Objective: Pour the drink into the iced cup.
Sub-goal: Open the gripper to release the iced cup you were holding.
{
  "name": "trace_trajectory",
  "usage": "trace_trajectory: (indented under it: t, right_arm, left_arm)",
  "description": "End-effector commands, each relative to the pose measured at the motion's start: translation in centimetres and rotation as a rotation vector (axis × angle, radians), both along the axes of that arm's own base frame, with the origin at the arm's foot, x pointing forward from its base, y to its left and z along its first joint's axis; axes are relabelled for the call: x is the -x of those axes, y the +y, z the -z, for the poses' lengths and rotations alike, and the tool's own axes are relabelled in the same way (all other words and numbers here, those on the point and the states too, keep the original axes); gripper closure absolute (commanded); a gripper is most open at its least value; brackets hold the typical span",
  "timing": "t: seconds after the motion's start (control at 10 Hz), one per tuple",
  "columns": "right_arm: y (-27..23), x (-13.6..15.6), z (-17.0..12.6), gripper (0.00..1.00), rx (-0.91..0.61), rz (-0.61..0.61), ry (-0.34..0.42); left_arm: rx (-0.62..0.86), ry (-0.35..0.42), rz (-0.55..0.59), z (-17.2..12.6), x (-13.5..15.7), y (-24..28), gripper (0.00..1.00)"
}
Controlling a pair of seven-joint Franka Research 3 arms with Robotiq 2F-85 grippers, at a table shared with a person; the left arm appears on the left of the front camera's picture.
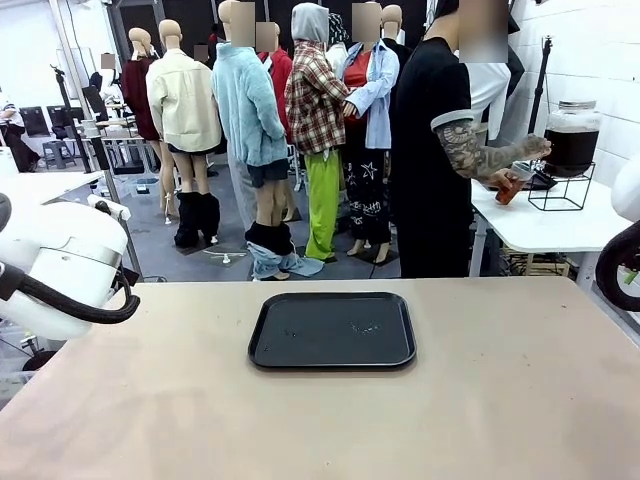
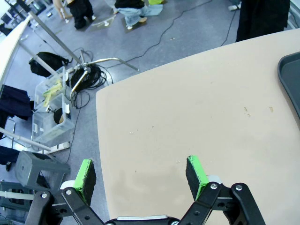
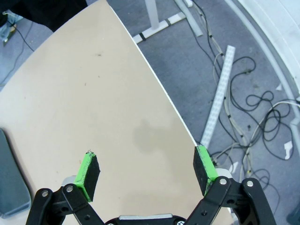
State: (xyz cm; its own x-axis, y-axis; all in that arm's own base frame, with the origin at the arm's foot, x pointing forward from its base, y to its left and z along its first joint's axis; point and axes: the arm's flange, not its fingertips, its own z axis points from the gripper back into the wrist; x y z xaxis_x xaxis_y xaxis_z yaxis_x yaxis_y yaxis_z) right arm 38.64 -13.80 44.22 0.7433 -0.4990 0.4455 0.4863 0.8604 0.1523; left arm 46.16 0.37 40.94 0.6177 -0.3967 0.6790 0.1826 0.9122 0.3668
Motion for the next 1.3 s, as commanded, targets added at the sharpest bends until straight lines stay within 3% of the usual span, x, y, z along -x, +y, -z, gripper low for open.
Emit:
trace_trajectory:
  t: [0.0,1.2]
  right_arm:
    - [-0.09,-0.15,0.09,0.0,0.009,0.0,-0.007]
    - [-0.09,-0.15,0.09,0.0,0.009,0.0,-0.007]
  left_arm:
    - [-0.006,-0.004,0.014,-0.21,-0.28,0.22,0.0]
    - [-0.006,-0.004,0.014,-0.21,-0.28,0.22,0.0]
